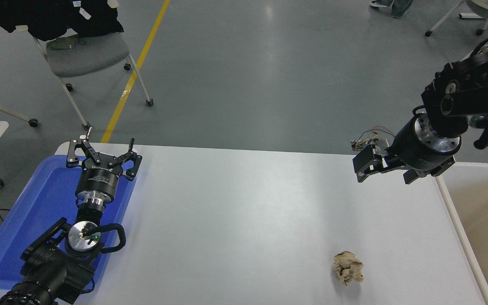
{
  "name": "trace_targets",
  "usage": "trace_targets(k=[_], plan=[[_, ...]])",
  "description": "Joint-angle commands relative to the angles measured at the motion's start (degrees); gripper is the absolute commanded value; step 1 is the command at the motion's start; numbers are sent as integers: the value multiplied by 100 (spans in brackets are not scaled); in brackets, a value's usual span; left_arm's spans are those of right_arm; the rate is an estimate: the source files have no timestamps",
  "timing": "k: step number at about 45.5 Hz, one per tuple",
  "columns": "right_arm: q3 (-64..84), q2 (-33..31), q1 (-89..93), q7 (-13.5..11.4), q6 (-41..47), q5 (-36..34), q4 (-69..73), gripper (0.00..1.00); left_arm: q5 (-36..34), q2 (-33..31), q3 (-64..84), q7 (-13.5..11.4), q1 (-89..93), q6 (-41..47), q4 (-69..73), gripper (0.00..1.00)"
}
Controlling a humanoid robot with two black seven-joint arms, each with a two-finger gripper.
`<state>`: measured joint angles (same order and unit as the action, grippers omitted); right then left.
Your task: Pick up paper ball place in dustbin
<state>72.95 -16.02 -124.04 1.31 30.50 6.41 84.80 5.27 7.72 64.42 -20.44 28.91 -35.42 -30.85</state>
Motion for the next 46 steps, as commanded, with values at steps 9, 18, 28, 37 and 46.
trace_targets(k=[9,18,28,37,46], plan=[[-9,-24,134,1,9,-8,-192,100,0,1,1,-4,1,0,0,100],[-26,-16,160,1,0,-17,-210,100,0,1,1,-4,1,0,0,100],[-105,2,178,-8,0,-69,-245,100,0,1,1,-4,1,0,0,100],[-105,-16,292,1,0,-52,-350,100,0,1,1,-4,-8,0,0,100],[-105,-59,389,10,-9,-78,-447,100,0,1,1,-4,1,0,0,100]])
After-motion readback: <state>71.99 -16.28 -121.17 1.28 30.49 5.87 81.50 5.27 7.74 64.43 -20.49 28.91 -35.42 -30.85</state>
